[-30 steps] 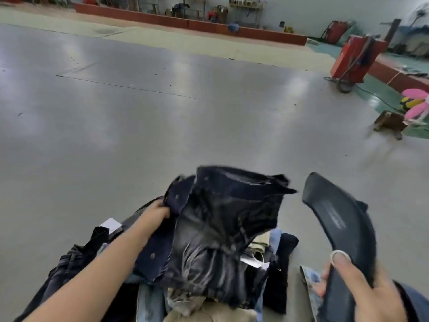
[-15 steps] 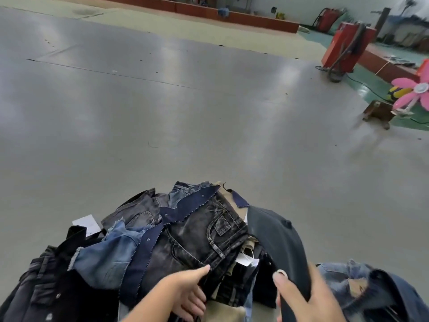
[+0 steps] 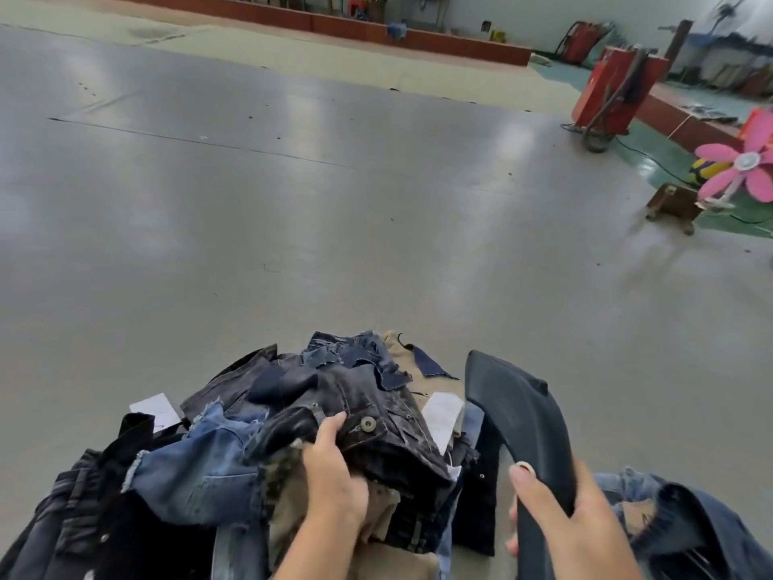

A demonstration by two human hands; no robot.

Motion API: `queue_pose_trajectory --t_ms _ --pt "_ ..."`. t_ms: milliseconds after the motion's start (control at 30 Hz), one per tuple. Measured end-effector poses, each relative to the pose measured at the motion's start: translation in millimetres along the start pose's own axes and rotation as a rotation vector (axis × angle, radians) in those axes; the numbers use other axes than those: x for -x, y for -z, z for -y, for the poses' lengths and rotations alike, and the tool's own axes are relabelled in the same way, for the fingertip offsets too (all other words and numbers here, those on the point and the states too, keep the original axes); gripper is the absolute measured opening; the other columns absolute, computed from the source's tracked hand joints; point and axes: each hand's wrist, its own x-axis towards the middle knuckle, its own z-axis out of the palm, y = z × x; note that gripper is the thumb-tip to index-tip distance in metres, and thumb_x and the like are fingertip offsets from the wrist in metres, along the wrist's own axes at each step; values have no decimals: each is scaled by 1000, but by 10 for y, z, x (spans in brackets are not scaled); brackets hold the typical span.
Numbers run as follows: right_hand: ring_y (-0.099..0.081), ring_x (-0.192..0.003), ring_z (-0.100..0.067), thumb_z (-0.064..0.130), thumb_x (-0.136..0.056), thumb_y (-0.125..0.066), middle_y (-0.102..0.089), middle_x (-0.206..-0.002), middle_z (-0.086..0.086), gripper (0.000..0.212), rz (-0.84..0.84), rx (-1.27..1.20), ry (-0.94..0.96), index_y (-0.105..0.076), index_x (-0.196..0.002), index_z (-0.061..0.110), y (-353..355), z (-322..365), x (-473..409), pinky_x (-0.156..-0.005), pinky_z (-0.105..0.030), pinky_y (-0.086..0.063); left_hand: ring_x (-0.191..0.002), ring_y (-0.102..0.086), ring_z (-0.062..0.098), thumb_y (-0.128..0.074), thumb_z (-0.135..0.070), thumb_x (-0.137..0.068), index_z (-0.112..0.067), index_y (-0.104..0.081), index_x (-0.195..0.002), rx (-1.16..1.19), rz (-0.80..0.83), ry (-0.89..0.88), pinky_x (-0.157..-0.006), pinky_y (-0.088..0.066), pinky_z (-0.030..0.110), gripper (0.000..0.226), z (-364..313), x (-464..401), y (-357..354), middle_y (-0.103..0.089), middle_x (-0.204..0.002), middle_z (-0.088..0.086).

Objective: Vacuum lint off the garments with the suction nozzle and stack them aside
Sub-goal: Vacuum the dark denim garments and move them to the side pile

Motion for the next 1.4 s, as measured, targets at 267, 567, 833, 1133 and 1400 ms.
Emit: queue_pose_trajectory --t_ms 267,567,833,1133,1400 --pt "-58 -38 -7 18 -86 -66 -64 -51 2 10 -39 17 56 -56 -84 17 137 34 41 -43 -25 -40 -88 -70 31 -68 3 -75 -19 -58 -118 -535 176 -382 -72 -56 41 50 -1025 -289 374 -72 -102 9" --pt "-65 -55 -25 25 -82 -68 -65 -60 -7 17 65 105 46 -55 -89 33 18 -94 75 -61 -38 -51 -105 -59 41 -77 -7 -75 -3 -62 -97 -1305 -375 -333 -96 -44 47 27 -187 -616 1566 -61 -96 21" --pt "-65 -67 -26 29 -79 -69 -65 -64 -2 20 114 195 20 -56 -93 32 -61 -249 4 -76 -44 -54 -126 -43 42 -86 -26 -67 11 -47 -128 -870 -605 -93 -110 -32 48 82 254 -725 1444 -47 -134 32" --pt "-62 -75 -26 34 -86 -64 -62 -81 -9 16 249 309 -121 -52 -95 27 -159 -500 -175 -81 -43 -52 -107 -53 43 -75 -5 -74 -4 -58 -93 -1142 -597 -354 -93 -39 45 25 -56 -712 1658 -60 -101 21" --pt "-62 -77 -25 33 -87 -64 -64 -86 -8 17 289 322 -193 -52 -96 24 -232 -620 -204 -76 -35 -49 -107 -58 30 -87 -30 -66 11 -56 -119 -774 -450 75 -97 -43 37 75 148 -693 1731 -58 -125 22"
